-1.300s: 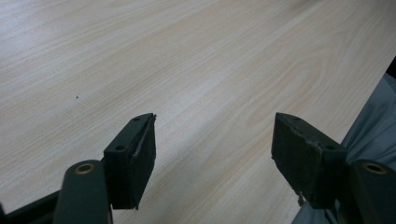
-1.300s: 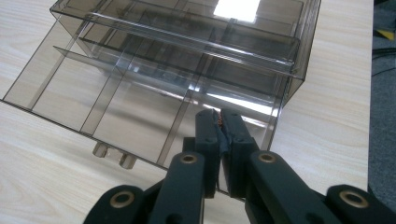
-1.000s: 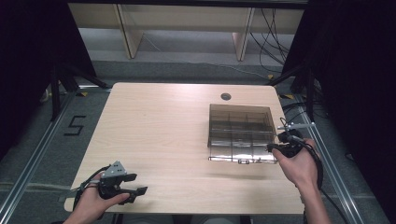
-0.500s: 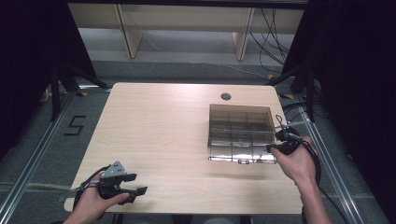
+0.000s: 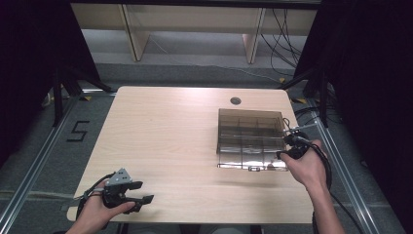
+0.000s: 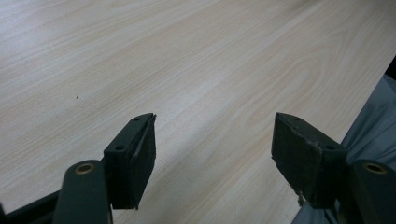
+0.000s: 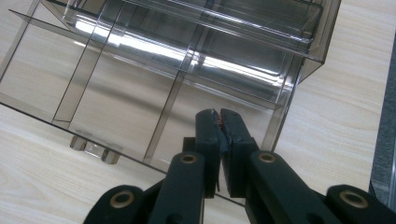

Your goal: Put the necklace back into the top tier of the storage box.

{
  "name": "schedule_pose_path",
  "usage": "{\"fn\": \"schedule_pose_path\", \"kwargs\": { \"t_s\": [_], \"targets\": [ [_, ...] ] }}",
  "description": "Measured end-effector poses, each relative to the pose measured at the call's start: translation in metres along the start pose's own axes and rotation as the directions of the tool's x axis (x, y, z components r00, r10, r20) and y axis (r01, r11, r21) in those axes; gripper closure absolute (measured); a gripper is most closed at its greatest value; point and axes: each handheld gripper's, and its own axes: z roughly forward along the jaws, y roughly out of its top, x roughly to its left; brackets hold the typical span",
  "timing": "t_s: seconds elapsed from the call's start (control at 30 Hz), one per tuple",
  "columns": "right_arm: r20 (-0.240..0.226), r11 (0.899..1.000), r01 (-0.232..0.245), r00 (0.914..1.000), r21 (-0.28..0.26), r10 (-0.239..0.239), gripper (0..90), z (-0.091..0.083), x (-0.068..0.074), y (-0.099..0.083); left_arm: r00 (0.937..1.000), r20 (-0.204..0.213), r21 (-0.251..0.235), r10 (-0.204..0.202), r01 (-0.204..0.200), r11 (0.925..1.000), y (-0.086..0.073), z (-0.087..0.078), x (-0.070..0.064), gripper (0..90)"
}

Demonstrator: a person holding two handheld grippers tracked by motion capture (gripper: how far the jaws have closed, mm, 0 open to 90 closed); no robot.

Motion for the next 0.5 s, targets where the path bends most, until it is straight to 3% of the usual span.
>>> {"fn": "schedule_pose_path", "kwargs": {
  "t_s": [0.5],
  "targets": [
    [0.024, 0.999, -0.011, 0.9997, 0.034, 0.010, 87.0, 0.0099, -0.0022, 0.0004, 1.0000, 0.001, 0.000, -0.001, 0.001, 1.0000, 0.0001, 0.0002, -0.0001, 30.6]
  ]
}}
